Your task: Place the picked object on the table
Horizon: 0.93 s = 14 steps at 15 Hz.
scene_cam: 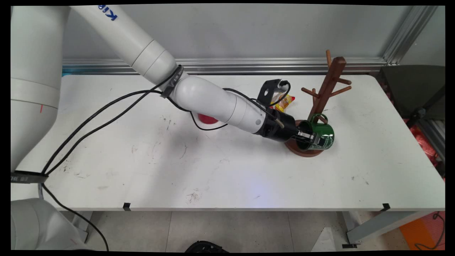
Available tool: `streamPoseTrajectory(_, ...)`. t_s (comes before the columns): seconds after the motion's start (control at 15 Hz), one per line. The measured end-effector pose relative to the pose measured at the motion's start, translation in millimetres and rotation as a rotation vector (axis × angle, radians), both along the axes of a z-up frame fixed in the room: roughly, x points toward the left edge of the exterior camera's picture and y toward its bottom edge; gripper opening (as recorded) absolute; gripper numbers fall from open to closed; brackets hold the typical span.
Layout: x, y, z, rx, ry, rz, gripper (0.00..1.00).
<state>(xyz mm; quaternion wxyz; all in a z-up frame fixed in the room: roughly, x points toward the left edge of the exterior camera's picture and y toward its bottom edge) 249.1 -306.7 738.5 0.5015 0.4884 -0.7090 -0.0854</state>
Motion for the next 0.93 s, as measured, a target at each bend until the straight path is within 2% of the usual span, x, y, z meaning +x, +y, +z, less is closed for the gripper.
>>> streamPoseTrajectory(0.93, 0.5, 15.3, 19.3, 0.013, 0.031, -0.027, 0.00)
